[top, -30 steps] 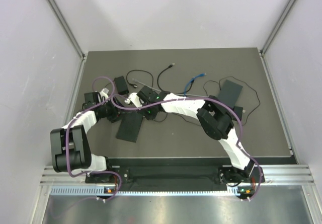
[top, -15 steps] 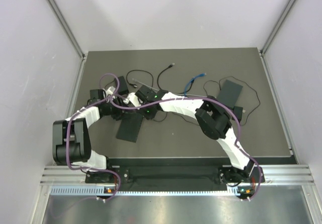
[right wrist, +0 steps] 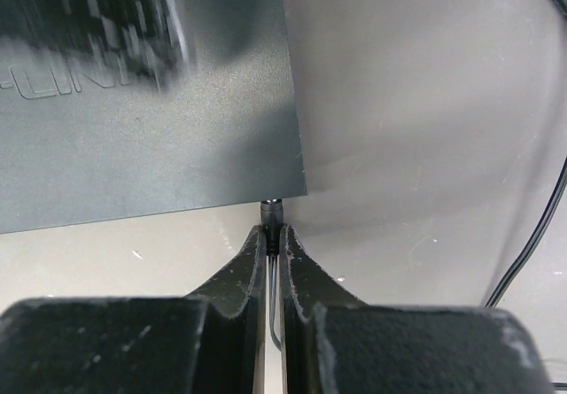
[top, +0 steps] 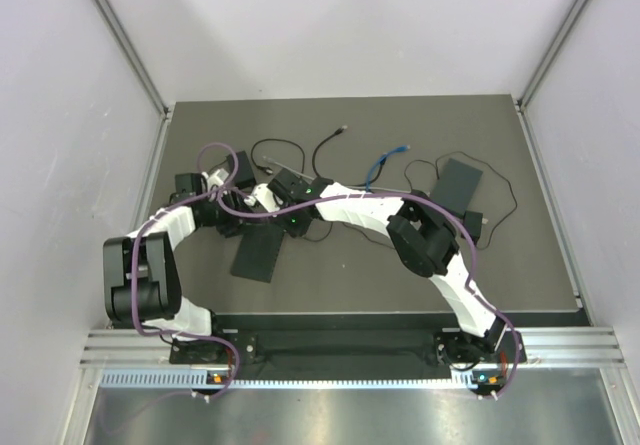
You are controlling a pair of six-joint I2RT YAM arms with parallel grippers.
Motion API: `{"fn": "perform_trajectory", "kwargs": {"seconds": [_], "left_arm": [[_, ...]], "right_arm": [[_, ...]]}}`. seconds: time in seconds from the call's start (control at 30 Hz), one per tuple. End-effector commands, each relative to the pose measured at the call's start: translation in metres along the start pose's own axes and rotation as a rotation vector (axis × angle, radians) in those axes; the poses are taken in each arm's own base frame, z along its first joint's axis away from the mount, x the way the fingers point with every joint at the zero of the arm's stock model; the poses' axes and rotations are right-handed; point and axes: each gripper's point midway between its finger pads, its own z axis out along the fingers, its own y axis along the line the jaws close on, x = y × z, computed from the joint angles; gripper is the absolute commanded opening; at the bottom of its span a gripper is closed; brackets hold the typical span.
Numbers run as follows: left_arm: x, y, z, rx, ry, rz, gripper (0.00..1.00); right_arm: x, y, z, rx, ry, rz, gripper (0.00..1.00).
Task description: Insert the plug into the switch port
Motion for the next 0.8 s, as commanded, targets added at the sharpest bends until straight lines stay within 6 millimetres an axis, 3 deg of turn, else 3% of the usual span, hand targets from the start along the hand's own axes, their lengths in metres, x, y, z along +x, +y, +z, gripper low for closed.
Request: {"fn": "perform_trajectory", "kwargs": {"seconds": [0.0,0.27,0.5,0.77], "left_arm": [[-0.020,0.005,-0.016,-0.011,-0.049,0.069,0.52],[-0.033,0.013,-0.019,-0.032,-0.043,0.134,0.53],[-0.029,0.039,-0.003,-0.092,0.012,0.107,0.49],[-0.012,0.026,0.013,-0.016,0.083,0.113,0.35]], "right_arm": [[0.034,0.009,0.024,0.000,0.089,-0.025,0.00],[0.033,0.002,0.023,0.003,0.082,-0.032,0.00],[0.028,0.001,0.023,-0.005,0.077,-0.049,0.00],[0.015,-0.003,0.024,-0.001,0.065,-0.065,0.00]]}}
